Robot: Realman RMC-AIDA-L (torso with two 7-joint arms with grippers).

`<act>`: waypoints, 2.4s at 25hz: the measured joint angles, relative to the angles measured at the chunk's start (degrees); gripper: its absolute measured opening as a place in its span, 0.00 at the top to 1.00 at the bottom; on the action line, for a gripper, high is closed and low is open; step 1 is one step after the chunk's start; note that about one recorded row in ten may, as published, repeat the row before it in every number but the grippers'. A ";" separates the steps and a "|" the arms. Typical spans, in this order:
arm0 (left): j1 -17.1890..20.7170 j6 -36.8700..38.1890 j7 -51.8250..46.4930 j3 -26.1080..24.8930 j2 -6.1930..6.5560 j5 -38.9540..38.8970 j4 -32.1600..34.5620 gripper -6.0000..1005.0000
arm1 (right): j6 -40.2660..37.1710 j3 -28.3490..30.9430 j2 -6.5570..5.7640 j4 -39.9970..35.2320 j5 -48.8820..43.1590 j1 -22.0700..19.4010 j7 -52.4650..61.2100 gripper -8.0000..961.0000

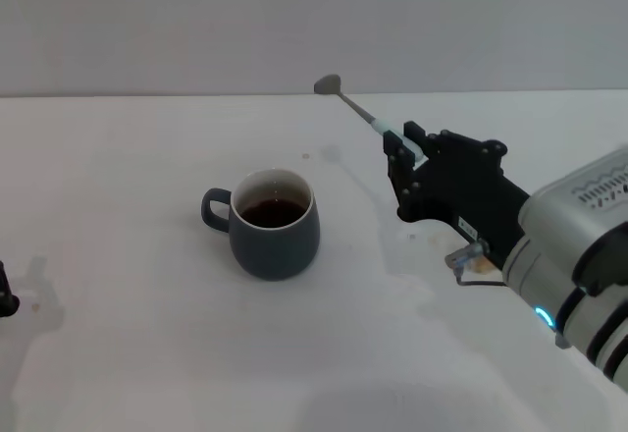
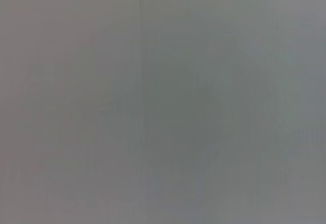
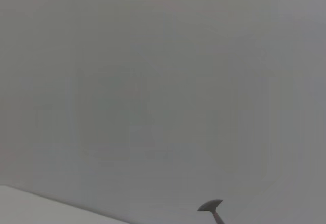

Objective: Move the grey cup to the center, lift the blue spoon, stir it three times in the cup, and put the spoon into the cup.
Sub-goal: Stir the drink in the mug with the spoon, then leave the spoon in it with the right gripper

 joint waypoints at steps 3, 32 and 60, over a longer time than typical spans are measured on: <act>-0.12 0.00 0.02 0.00 0.00 0.00 0.00 1.00 | 3.48 2.01 1.54 0.86 -2.14 -0.72 -0.62 0.83; -0.07 -0.08 -0.33 -0.07 0.01 -0.44 1.22 1.00 | -36.73 -9.07 -0.92 -15.68 -45.07 14.40 39.68 0.84; 0.05 0.39 0.14 -0.40 0.09 -0.45 0.99 1.00 | 83.27 25.84 4.96 25.59 -47.51 30.34 51.28 0.84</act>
